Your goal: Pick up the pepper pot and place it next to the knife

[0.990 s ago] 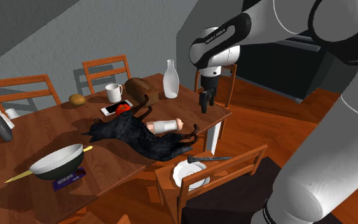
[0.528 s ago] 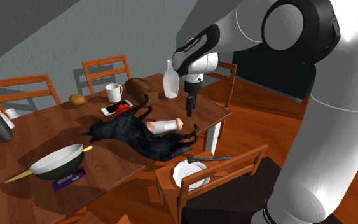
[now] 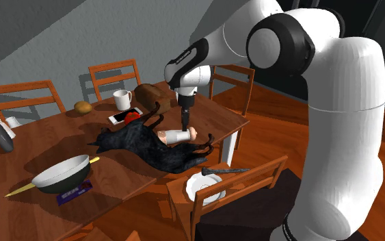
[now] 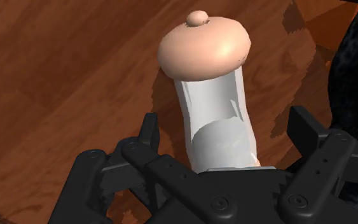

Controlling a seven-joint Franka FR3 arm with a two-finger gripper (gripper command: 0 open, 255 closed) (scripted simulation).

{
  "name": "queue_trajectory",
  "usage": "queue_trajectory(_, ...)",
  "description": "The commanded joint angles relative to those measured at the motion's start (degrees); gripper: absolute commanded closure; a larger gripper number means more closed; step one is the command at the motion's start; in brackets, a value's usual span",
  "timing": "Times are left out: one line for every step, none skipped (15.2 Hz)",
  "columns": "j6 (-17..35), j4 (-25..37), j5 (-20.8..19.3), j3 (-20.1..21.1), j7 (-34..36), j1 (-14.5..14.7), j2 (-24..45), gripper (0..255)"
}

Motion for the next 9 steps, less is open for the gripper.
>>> queue_trajectory(0.31,1.92,0.92,1.57,-3.65,0.11,2.13,0)
queue_trajectory(0.32,2.47,1.07,1.92,-4.29,0.14,2.66,0)
queue_trajectory(0.96,2.17,1.20,2.01,-4.37,0.19,3.01,0)
queue_trajectory(1.61,1.89,1.33,2.09,-4.45,0.25,3.36,0)
queue_trajectory(2.25,1.62,1.46,2.18,-4.53,0.31,3.73,0)
queue_trajectory(2.89,1.36,1.60,2.27,-4.62,0.37,4.10,0)
queue_trajectory(3.52,1.11,1.74,2.36,-4.70,0.42,4.48,0)
queue_trajectory(4.15,0.88,1.88,2.45,-4.79,0.48,4.88,0)
queue_trajectory(5.14,0.54,2.10,2.60,-4.93,0.57,5.51,0)
